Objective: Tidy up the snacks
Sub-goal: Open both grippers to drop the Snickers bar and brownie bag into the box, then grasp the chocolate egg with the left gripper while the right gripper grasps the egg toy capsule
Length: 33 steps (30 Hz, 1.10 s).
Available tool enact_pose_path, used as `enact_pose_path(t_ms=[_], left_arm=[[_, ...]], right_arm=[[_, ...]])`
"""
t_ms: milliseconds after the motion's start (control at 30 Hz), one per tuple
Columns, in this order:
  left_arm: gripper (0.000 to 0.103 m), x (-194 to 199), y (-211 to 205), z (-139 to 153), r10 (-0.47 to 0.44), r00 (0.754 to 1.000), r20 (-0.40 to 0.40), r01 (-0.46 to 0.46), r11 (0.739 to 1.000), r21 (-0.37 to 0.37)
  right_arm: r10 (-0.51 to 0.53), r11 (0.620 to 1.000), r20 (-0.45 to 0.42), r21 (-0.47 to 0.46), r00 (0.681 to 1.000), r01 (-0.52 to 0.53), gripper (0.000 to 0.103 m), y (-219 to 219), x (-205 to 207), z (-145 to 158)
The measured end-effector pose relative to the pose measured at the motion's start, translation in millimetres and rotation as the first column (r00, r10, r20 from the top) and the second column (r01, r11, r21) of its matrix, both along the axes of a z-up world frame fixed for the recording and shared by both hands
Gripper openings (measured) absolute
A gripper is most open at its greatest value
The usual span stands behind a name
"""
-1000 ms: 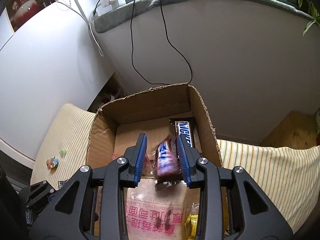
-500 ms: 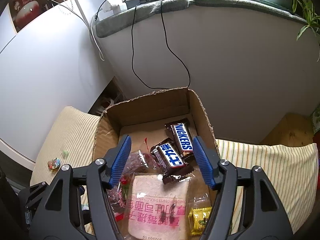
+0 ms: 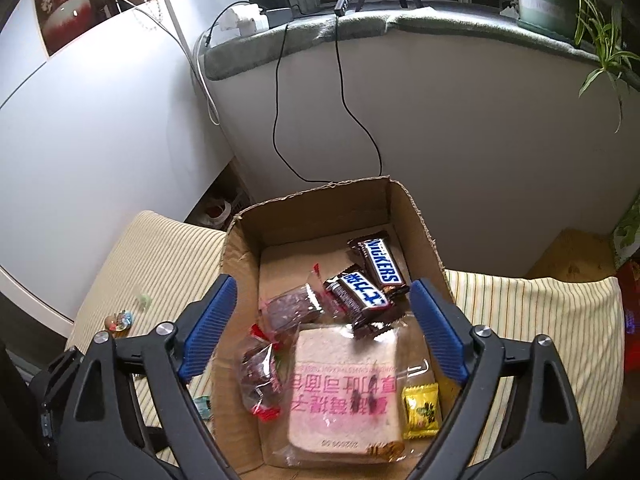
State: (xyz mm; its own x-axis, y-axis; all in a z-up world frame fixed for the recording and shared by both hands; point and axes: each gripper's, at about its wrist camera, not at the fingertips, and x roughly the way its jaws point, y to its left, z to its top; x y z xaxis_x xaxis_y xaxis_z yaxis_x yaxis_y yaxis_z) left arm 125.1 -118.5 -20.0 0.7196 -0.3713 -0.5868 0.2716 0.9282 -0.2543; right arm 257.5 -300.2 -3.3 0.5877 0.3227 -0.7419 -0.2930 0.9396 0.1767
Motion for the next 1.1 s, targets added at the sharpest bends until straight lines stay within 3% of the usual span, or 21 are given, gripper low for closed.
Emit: enact_pose_path(t_ms=[267, 667, 900, 1100], left_arm=[[0.069, -23.0, 53.0, -4.5, 0.103, 0.995, 0.000, -0.103, 0.995, 0.012], [0.069, -61.5, 145.6, -23.9, 0.280, 0.959, -0.033, -0.279, 0.960, 0.018], [0.067, -68.6, 170.3, -37.6, 0.321, 0.945, -0.059, -0.320, 0.947, 0.027], [0.057, -66.0, 184.5, -48.7, 0.325, 0.943, -0.078, -0.323, 0.946, 0.037]], right_arm=[[0.042, 0.999, 0.026, -0.005, 0.999, -0.042, 0.091, 19.0, -27.2, 9.1], [0.210, 0.978, 0.089, -0.002, 0.974, -0.210, 0.091, 74.7, -82.1, 17.8], [0.331, 0.944, 0.094, -0.030, 0.939, -0.330, 0.091, 121.0, -115.6, 4.9], [0.394, 0.918, 0.058, -0.065, 0.917, -0.390, 0.091, 154.0, -126.9, -20.2]])
